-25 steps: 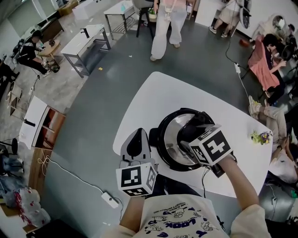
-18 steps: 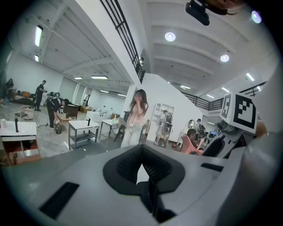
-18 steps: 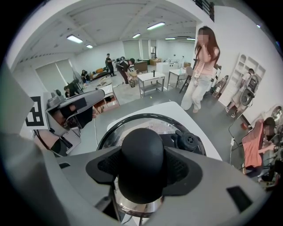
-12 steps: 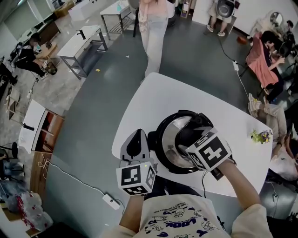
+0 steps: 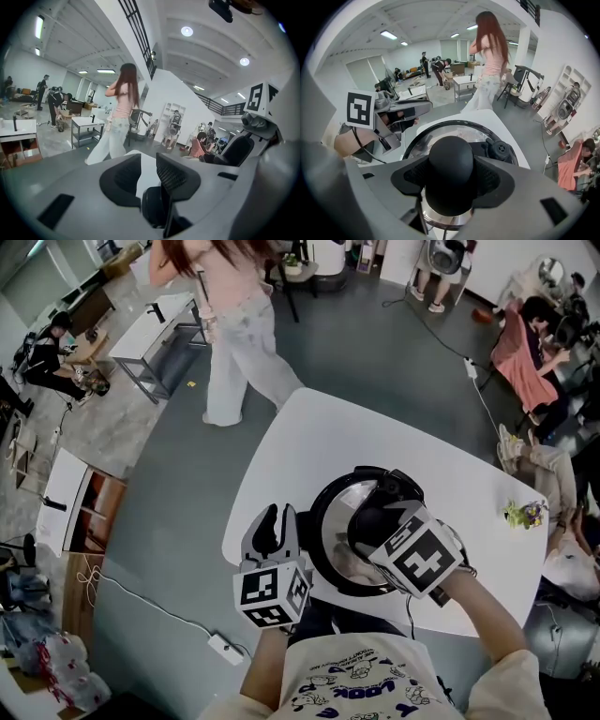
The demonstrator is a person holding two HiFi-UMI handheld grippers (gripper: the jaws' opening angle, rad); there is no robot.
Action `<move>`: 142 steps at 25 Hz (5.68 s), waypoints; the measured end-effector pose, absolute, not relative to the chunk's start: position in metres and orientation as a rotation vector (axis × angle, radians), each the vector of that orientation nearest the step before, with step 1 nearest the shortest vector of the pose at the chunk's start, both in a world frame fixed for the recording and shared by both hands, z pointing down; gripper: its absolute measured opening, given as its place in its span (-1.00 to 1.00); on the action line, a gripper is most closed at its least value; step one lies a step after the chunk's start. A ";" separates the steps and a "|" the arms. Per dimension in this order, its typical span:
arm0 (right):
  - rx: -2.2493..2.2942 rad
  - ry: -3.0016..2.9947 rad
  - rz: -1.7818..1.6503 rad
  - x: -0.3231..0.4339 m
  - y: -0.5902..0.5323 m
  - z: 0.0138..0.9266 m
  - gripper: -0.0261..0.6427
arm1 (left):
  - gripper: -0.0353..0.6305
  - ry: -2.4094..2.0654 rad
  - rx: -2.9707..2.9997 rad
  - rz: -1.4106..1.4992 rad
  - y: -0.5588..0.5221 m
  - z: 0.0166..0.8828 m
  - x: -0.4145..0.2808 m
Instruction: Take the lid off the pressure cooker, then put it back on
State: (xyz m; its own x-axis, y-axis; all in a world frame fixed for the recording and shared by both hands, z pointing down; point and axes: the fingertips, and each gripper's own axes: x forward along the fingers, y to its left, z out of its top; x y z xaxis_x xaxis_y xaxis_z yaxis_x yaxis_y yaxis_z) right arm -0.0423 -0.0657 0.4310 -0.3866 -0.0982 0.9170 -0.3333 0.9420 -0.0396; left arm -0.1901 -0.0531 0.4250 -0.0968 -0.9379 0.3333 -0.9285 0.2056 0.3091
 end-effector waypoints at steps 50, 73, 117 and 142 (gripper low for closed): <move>0.164 -1.961 0.220 -0.046 -0.064 0.443 -0.04 | -0.53 -1.603 1.368 -0.537 -0.047 0.506 -0.175; -0.008 -1.943 0.122 -0.040 -0.060 0.442 0.01 | -0.54 -1.601 1.377 -0.528 -0.050 0.501 -0.174; -0.397 -2.070 -0.175 -0.039 -0.050 0.437 0.14 | -0.44 -1.686 1.447 -0.418 -0.049 0.495 -0.178; 0.938 -2.891 -0.034 0.027 -0.137 0.280 -0.56 | -0.56 -2.120 1.977 -0.223 -0.081 0.315 -0.160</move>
State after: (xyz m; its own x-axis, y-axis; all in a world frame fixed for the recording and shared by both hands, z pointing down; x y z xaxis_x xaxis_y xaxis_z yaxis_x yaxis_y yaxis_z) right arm 0.0272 -0.1375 0.2797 -0.8049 -0.5866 0.0899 -0.5843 0.8098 0.0524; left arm -0.1603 -0.0815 0.3149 -0.0606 -0.9960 0.0659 -0.9605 0.0761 0.2678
